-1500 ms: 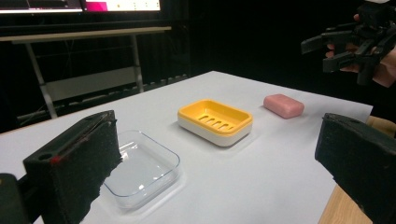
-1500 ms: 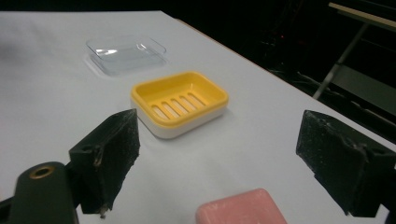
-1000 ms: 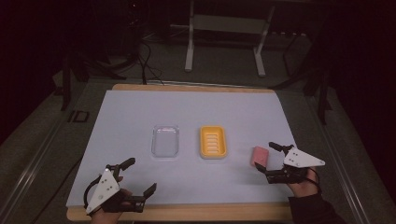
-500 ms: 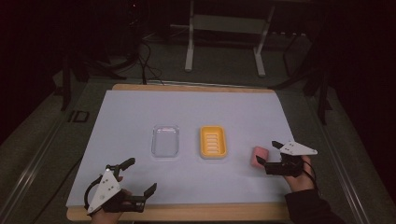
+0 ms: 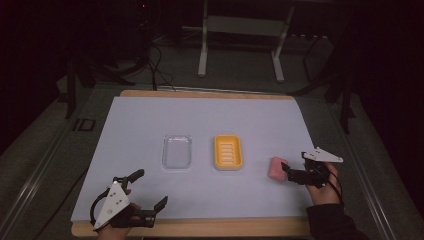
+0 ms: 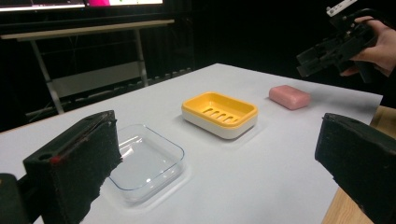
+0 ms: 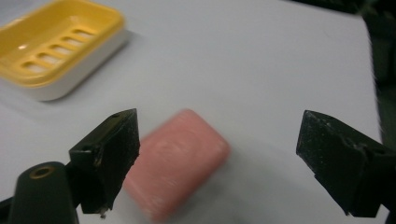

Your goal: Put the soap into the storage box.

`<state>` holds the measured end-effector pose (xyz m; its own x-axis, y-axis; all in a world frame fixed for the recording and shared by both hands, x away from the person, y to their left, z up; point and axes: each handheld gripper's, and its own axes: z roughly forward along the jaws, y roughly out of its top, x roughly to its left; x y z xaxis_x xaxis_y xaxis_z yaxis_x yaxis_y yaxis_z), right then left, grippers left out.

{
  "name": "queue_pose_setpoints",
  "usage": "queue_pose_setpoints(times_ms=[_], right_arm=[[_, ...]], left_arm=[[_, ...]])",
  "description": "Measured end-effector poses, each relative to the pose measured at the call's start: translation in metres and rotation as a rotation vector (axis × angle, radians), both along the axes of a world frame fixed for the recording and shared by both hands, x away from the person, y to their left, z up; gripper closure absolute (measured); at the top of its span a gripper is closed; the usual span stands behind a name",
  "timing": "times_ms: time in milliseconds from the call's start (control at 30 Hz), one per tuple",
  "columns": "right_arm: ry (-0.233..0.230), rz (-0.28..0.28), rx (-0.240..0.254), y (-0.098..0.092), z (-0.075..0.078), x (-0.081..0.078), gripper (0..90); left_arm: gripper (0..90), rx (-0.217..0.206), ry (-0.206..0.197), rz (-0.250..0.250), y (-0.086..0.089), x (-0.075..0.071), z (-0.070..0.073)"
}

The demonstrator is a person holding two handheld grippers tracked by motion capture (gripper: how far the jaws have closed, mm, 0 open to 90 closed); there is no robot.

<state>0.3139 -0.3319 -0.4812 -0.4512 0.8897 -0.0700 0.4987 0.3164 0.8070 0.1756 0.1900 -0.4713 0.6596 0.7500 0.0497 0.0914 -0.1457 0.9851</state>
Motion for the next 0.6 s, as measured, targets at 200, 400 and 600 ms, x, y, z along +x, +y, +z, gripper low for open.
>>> queue_pose_setpoints(times_ms=[200,400,600], right_arm=[[0.115,-0.108,-0.056,-0.013,-0.001,0.005,13.0],[0.238,-0.146,-0.076,-0.027,0.0,0.01,13.7],[0.453,-0.17,-0.022,-0.035,0.002,0.011,18.7]], left_arm=[[0.4,0.023,0.003,0.007,-0.001,0.0,-0.001],[0.4,0.036,0.001,0.006,-0.003,0.0,-0.001],[0.4,0.03,0.004,0.015,-0.002,0.001,-0.001]])
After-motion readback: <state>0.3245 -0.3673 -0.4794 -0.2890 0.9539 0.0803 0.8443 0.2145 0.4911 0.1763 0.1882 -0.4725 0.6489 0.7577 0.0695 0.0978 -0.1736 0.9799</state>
